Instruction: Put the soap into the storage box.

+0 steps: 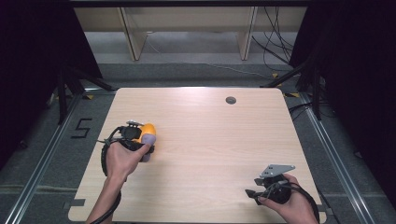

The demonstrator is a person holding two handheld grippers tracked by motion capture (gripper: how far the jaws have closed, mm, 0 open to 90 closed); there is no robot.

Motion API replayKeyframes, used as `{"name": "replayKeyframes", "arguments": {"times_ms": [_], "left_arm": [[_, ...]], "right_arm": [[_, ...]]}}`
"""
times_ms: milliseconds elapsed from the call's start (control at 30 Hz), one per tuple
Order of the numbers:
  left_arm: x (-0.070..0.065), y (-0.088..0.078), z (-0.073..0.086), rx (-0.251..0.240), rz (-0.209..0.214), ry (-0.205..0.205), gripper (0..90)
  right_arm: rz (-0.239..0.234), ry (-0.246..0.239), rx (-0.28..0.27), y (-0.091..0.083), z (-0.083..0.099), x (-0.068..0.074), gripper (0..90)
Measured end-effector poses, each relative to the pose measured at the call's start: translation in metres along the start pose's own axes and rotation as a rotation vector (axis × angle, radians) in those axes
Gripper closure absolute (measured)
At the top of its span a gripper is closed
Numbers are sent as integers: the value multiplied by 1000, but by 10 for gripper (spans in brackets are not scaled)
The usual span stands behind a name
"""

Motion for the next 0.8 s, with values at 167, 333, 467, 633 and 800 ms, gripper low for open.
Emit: {"name": "replayKeyframes", "arguments": {"times_ms": [167,333,467,633,800], "left_arm": [[2,0,-2,-1,4,-13,491],[5,2,-3,-3,-3,-17,491],[7,4,-4,-3,-4,-31,491],[11,6,-6,0,-9,-39,491],[12,8,-7,-2,-20,-48,490]], "right_arm": [[4,-15,-1,1,0,-1,439],[3,-14,-1,1,0,-1,439],[-1,-1,0,0,0,0,439],[3,-15,0,0,0,-1,439],[3,-20,-1,1,0,-1,439]]}}
Point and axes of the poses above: each handheld gripper's, and its own axes: y roughly forward along the jaws, z roughly out of its underside, x roughly to its left, the point moved 5 cm from there along y, roughly forward along the jaws, and after that the axes turned 11 degrees about -z, right-handed, at the moved point
